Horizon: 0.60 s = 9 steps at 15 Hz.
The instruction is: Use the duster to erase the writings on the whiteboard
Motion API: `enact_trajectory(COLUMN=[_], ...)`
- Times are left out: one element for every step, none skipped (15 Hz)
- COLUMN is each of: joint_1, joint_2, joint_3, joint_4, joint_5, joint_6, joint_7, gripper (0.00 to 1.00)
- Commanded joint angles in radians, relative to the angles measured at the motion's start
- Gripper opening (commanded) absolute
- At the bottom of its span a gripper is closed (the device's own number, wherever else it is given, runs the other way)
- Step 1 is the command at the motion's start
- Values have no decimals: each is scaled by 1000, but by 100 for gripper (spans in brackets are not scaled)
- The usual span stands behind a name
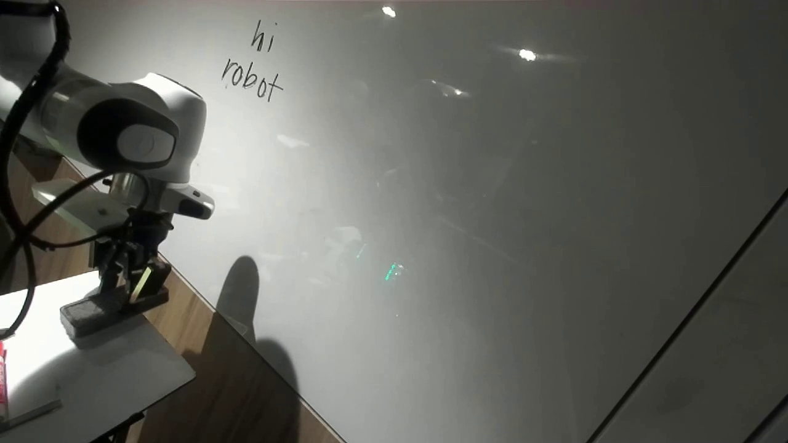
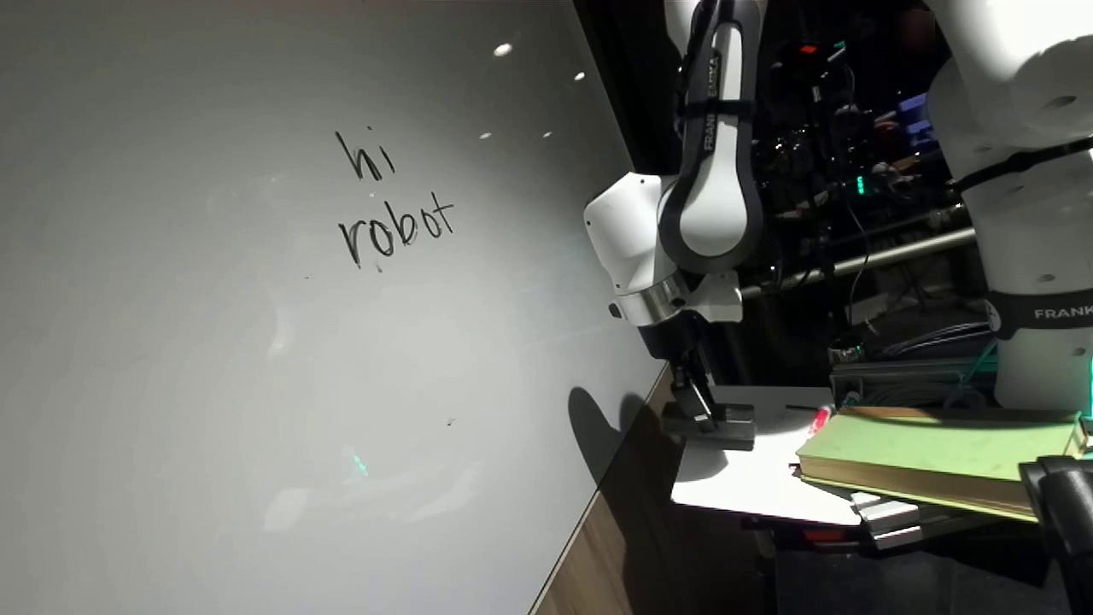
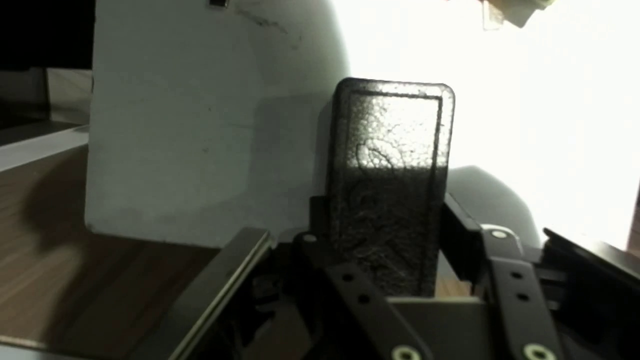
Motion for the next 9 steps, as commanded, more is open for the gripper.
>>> enact_trajectory(joint_1=[61, 77, 91, 105, 117, 127, 132, 132, 127], joint_2=[-200, -231, -263, -287, -308, -317, -318, -313, -299], joint_3=[37, 52, 65, 81, 94, 107, 118, 123, 128], joint_4=[22, 51, 81, 118, 162, 215, 273, 335, 384], joint_5=[93, 93, 91, 87, 87, 84, 81, 76, 66], joint_6=[-136, -167, -199, -224, -255, -284, -316, -346, -359], joint_7=[-68, -66, -64, -57, -55, -51, -49, -52, -50], gripper=[30, 30, 30, 30, 30, 30, 30, 30, 30])
